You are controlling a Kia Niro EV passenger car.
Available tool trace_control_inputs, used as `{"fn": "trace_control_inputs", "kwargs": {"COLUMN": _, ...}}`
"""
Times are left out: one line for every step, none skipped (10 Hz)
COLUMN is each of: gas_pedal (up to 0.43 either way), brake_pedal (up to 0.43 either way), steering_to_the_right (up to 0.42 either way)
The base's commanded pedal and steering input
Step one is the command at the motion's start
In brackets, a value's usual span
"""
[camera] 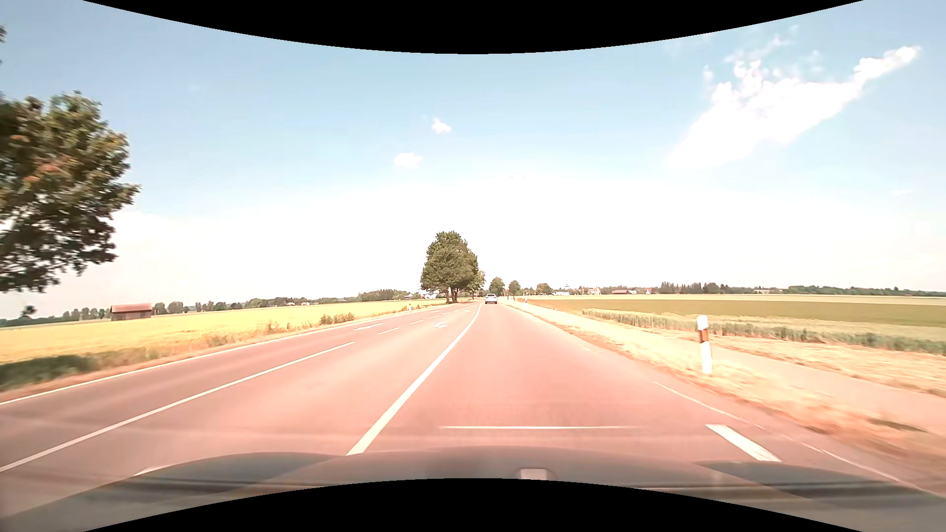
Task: Follow the waypoints while adhering to traffic rules and regulations
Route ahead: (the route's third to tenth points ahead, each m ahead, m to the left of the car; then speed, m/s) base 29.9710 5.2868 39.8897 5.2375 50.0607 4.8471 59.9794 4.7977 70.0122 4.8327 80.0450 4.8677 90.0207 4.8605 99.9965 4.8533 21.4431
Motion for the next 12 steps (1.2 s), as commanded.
{"fn": "trace_control_inputs", "kwargs": {"gas_pedal": 0.209, "brake_pedal": 0.0, "steering_to_the_right": -0.004}}
{"fn": "trace_control_inputs", "kwargs": {"gas_pedal": 0.209, "brake_pedal": 0.0, "steering_to_the_right": -0.004}}
{"fn": "trace_control_inputs", "kwargs": {"gas_pedal": 0.209, "brake_pedal": 0.0, "steering_to_the_right": -0.004}}
{"fn": "trace_control_inputs", "kwargs": {"gas_pedal": 0.209, "brake_pedal": 0.0, "steering_to_the_right": -0.004}}
{"fn": "trace_control_inputs", "kwargs": {"gas_pedal": 0.209, "brake_pedal": 0.0, "steering_to_the_right": -0.005}}
{"fn": "trace_control_inputs", "kwargs": {"gas_pedal": 0.209, "brake_pedal": 0.0, "steering_to_the_right": -0.005}}
{"fn": "trace_control_inputs", "kwargs": {"gas_pedal": 0.209, "brake_pedal": 0.0, "steering_to_the_right": -0.005}}
{"fn": "trace_control_inputs", "kwargs": {"gas_pedal": 0.197, "brake_pedal": 0.0, "steering_to_the_right": -0.005}}
{"fn": "trace_control_inputs", "kwargs": {"gas_pedal": 0.197, "brake_pedal": 0.0, "steering_to_the_right": -0.005}}
{"fn": "trace_control_inputs", "kwargs": {"gas_pedal": 0.197, "brake_pedal": 0.0, "steering_to_the_right": -0.005}}
{"fn": "trace_control_inputs", "kwargs": {"gas_pedal": 0.197, "brake_pedal": 0.0, "steering_to_the_right": -0.005}}
{"fn": "trace_control_inputs", "kwargs": {"gas_pedal": 0.209, "brake_pedal": 0.0, "steering_to_the_right": -0.005}}
